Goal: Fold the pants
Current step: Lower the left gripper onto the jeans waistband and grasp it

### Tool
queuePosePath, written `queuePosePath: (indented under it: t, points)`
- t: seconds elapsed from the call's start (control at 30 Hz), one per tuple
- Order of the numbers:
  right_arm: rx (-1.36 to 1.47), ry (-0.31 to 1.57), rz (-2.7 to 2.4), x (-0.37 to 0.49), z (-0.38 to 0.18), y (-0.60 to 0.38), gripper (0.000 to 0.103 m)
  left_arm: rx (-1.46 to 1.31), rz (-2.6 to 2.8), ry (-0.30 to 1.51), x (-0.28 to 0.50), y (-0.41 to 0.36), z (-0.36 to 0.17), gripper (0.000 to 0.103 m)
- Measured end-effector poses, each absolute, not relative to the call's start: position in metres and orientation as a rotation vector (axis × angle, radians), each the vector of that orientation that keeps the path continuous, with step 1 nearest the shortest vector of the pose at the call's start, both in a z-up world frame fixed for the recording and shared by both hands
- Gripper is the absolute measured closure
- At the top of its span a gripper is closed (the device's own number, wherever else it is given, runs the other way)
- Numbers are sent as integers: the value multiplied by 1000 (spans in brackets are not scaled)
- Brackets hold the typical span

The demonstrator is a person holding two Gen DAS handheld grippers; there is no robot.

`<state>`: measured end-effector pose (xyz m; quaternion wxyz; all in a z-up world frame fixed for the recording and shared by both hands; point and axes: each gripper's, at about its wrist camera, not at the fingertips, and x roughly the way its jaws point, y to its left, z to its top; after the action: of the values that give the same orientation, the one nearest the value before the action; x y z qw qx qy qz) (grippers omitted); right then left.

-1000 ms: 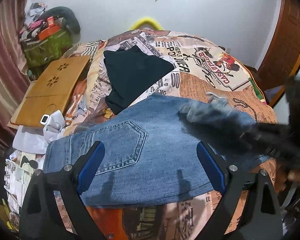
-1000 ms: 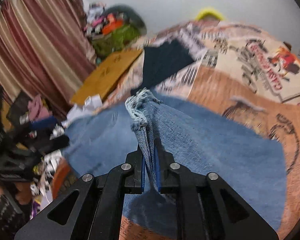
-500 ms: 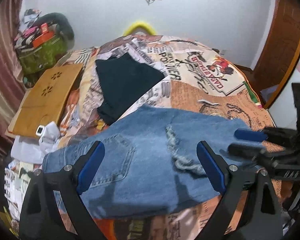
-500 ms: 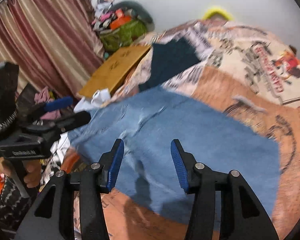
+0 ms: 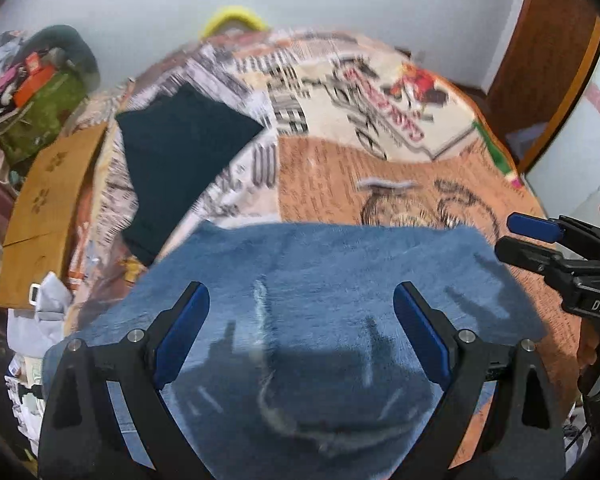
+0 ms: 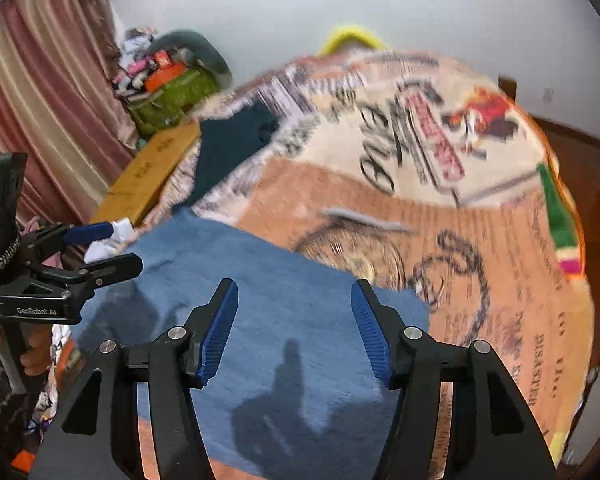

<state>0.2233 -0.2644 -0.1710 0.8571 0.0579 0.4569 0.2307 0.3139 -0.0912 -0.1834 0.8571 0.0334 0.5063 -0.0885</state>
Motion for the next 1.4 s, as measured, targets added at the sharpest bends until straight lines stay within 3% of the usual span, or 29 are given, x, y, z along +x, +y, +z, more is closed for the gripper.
queuePosePath:
  t: [0.2, 0.3, 0.47, 1.03, 1.4]
  points:
    - [114, 1147, 535, 227, -231, -262, 48, 174, -137, 1176, 326, -101, -234, 9]
    - [63, 1132, 550, 211, -240, -261, 47, 171, -139, 1174, 319, -96, -244, 1]
    - [80, 1125, 537, 192, -237, -274, 45, 164, -158, 1176, 308, -90, -245, 0]
    - [42, 1092, 399, 160, -218, -284, 42, 131, -79, 1067, 253, -63, -215, 0]
    - [22, 942, 426, 155, -164, -251, 38, -40, 96, 881, 218, 26, -155, 0]
